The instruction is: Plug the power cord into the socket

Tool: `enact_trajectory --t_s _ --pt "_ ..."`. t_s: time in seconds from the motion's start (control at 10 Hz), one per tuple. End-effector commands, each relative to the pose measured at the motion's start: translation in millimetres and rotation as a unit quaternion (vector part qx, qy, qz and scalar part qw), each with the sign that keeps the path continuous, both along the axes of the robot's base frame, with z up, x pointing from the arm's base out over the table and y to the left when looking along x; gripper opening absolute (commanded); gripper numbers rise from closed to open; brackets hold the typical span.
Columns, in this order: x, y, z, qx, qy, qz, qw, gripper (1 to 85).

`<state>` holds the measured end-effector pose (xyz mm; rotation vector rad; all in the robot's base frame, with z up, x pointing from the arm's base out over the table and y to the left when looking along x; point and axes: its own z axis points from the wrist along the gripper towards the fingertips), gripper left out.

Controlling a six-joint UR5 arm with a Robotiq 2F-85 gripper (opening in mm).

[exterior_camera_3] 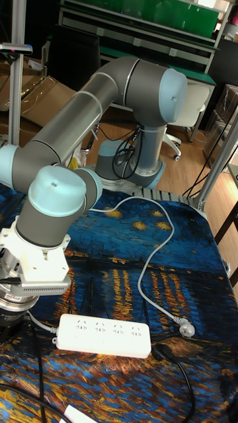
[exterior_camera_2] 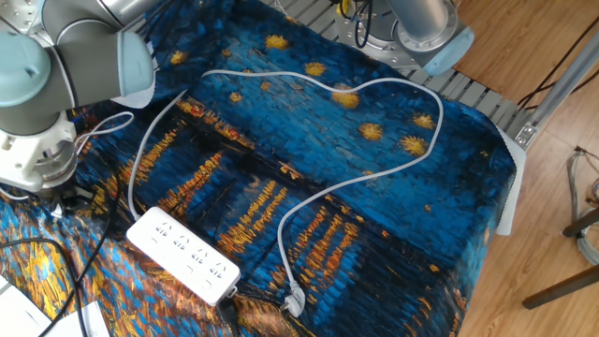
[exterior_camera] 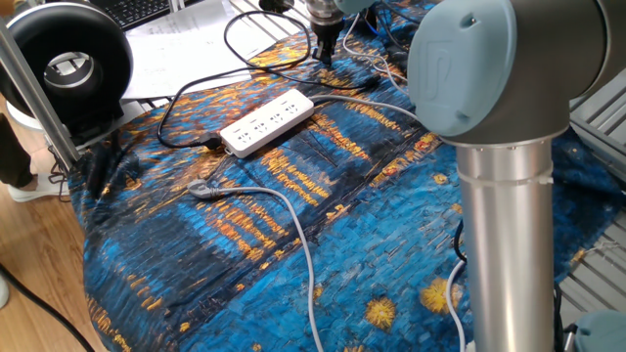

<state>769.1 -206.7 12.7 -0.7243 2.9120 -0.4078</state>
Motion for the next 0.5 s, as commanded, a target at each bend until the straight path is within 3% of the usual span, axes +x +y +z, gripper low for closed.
enact_trajectory --t_s 0.0,0.4 --pt "-1.3 -1.2 -2.2 0.006 -0.001 0.0 1.0 23.7" --pt "-0.9 -4.4 -0.8 0.0 -0.001 0.0 1.0 22.0"
